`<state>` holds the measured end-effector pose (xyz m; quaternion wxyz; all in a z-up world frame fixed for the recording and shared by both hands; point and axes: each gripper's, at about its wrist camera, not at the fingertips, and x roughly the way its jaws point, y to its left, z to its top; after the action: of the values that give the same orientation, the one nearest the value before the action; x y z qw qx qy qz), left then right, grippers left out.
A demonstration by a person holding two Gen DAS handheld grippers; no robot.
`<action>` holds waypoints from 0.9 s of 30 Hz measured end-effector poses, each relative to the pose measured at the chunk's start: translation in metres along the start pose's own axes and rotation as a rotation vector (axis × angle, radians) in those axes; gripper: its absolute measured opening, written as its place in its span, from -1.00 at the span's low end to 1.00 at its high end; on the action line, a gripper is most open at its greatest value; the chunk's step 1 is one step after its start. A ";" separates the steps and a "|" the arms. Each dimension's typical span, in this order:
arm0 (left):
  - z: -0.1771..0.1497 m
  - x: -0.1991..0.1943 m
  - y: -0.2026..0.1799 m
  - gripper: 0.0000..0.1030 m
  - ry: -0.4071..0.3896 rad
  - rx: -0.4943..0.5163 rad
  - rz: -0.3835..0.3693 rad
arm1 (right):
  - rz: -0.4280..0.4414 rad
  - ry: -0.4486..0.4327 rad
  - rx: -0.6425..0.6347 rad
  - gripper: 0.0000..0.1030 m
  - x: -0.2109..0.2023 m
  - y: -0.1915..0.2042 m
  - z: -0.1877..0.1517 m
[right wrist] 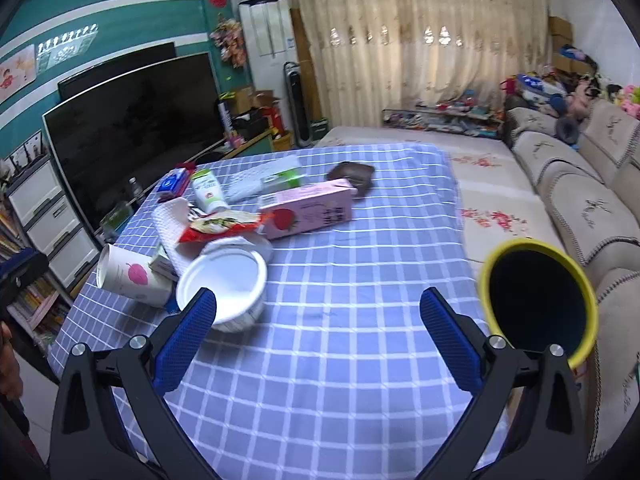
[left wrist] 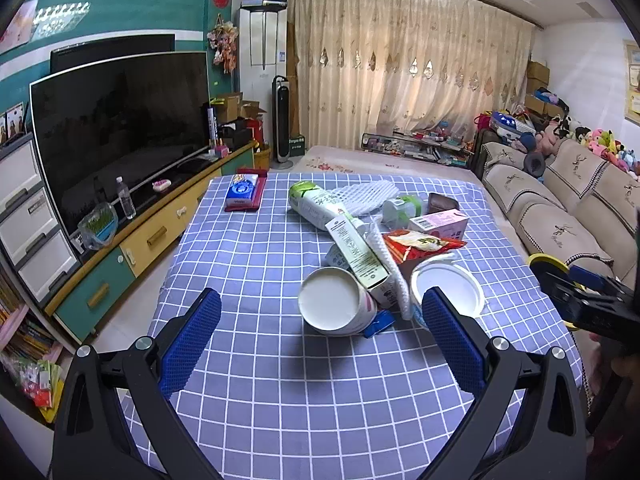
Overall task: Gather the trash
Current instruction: 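Grasp the rim of the white paper bowl with the right gripper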
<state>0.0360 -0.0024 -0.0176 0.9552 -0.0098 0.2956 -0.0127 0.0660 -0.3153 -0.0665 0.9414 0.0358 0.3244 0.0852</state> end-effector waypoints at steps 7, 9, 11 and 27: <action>0.001 0.018 0.014 0.93 0.012 -0.021 0.003 | 0.060 0.117 -0.034 0.36 0.057 0.030 0.013; 0.001 0.023 0.016 0.93 0.016 -0.022 0.002 | 0.058 0.156 -0.040 0.21 0.074 0.034 0.013; 0.002 0.028 0.018 0.93 0.018 -0.017 0.003 | 0.067 0.192 -0.037 0.07 0.088 0.037 0.014; -0.002 0.050 0.017 0.93 0.046 -0.005 -0.028 | 0.113 0.295 0.042 -0.84 0.125 0.026 0.004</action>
<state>0.0760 0.0126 -0.0482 0.9479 -0.0162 0.3172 -0.0255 0.1620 -0.2669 -0.1361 0.8764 0.0608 0.4581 0.1353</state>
